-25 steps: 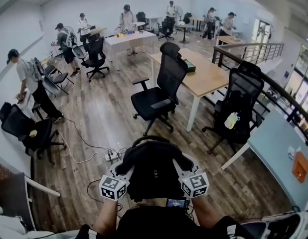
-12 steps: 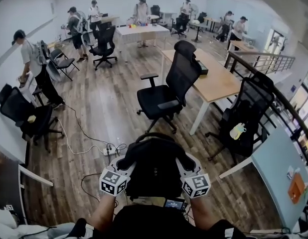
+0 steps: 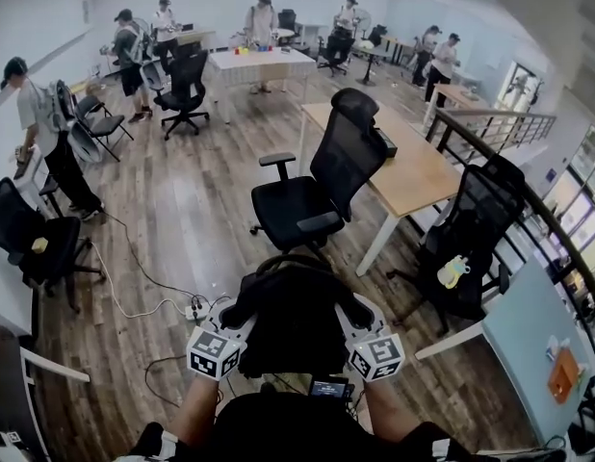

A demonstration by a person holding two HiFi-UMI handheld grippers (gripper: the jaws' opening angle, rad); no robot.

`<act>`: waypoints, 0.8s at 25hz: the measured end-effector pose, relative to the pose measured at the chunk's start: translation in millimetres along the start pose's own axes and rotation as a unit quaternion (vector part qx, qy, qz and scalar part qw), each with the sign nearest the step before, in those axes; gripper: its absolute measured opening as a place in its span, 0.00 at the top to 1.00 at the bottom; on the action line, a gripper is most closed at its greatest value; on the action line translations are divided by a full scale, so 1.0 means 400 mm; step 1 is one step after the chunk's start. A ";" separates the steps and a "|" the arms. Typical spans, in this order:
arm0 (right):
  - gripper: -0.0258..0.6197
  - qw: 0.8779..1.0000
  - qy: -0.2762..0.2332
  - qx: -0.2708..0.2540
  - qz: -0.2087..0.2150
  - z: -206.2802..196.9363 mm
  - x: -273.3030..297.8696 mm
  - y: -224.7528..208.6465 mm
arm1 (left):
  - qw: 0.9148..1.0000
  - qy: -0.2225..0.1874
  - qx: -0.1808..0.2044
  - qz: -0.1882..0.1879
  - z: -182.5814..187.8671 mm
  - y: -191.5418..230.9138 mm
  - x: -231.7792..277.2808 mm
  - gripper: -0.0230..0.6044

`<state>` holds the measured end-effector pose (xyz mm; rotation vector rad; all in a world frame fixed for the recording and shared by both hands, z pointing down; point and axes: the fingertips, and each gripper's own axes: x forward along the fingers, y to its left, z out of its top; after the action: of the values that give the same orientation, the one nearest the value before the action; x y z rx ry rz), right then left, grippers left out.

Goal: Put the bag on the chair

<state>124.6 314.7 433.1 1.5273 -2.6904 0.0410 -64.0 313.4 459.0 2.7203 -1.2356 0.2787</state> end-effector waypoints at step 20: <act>0.75 0.997 -0.017 0.004 0.080 0.083 0.538 -0.111 | 0.997 -0.022 -0.001 0.072 0.131 0.430 0.192 0.78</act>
<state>51.5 105.9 411.7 1.3221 -2.8366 0.0313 -138.8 134.5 434.2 2.6523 -1.4459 0.2346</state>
